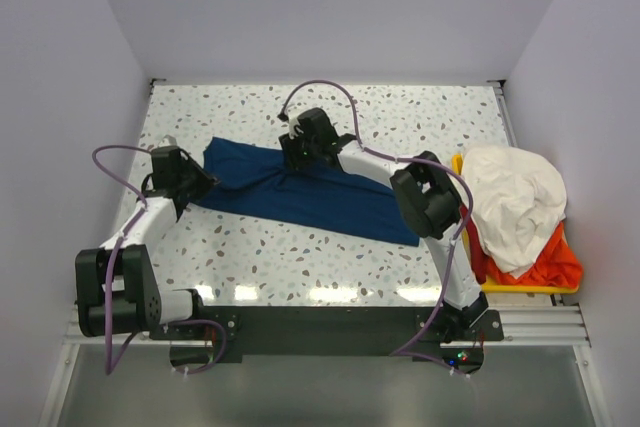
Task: Fold and stack the t-shirts
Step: Fold the tshirt
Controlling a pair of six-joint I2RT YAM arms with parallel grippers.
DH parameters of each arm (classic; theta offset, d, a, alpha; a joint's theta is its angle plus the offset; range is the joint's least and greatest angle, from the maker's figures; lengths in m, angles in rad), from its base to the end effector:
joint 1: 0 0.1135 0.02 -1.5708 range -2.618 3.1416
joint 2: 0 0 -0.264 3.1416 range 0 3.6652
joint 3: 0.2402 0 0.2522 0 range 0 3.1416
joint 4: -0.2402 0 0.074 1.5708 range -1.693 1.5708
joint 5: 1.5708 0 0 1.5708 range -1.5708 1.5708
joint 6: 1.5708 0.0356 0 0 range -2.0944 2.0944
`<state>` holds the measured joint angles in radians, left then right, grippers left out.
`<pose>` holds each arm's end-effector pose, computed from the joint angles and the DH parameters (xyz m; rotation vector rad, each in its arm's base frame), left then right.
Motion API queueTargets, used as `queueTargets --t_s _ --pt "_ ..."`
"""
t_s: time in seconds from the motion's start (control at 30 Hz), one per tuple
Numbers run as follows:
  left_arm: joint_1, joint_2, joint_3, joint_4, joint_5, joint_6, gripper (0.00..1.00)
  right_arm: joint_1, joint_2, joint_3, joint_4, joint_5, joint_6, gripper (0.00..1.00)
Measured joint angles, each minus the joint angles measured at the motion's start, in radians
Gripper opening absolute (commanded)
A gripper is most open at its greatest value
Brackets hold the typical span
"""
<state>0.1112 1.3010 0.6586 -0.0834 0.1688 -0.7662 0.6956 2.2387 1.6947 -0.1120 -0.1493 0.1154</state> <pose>0.2623 0.0233 0.1968 -0.9135 2.1567 -0.5260 0.3887 0.3313 0.1787 -0.7347 2.1669 0.6011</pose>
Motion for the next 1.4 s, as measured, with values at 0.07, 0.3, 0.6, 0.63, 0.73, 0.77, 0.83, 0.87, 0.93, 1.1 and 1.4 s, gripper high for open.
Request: queueTargets --t_s 0.07,0.3,0.6,0.63,0.73,0.77,0.83,0.87,0.93,1.1,1.4 --pt "0.0 0.003 0.001 0.0 0.002 0.0 0.0 0.0 0.0 0.0 -0.001 0.0 -0.001 0.4" --pt "0.0 0.008 0.001 0.0 0.004 0.0 0.0 0.0 0.015 0.0 -0.001 -0.001 -0.002 0.4" --pt "0.0 0.009 0.001 0.001 0.007 0.0 0.0 0.004 0.046 0.0 -0.008 -0.003 -0.004 0.34" --pt "0.0 0.009 0.001 0.001 0.007 0.0 0.0 0.005 0.046 0.0 -0.008 -0.004 -0.004 0.33" --pt "0.0 0.009 0.002 0.001 0.008 0.0 0.0 0.005 0.046 0.0 -0.008 -0.005 -0.005 0.2" --pt "0.0 0.009 0.002 0.001 0.01 0.0 0.0 0.005 0.046 0.0 -0.008 -0.006 -0.005 0.13" --pt "0.0 0.009 0.006 0.0 0.011 0.0 0.0 0.005 0.046 0.0 -0.009 -0.01 -0.006 0.07" --pt "0.0 0.009 0.01 0.0 0.012 0.0 0.0 0.005 0.046 0.0 -0.009 -0.011 -0.006 0.04" --pt "0.0 0.01 0.024 -0.001 0.013 0.0 0.0 0.005 0.046 0.0 -0.009 -0.013 -0.006 0.01" --pt "0.0 0.01 0.061 0.0 0.014 0.003 0.0 0.005 0.04 -0.001 -0.01 -0.018 -0.005 0.0" --pt "0.0 -0.012 0.085 -0.014 0.006 0.021 0.0 0.005 -0.047 -0.021 -0.015 -0.019 -0.004 0.0"
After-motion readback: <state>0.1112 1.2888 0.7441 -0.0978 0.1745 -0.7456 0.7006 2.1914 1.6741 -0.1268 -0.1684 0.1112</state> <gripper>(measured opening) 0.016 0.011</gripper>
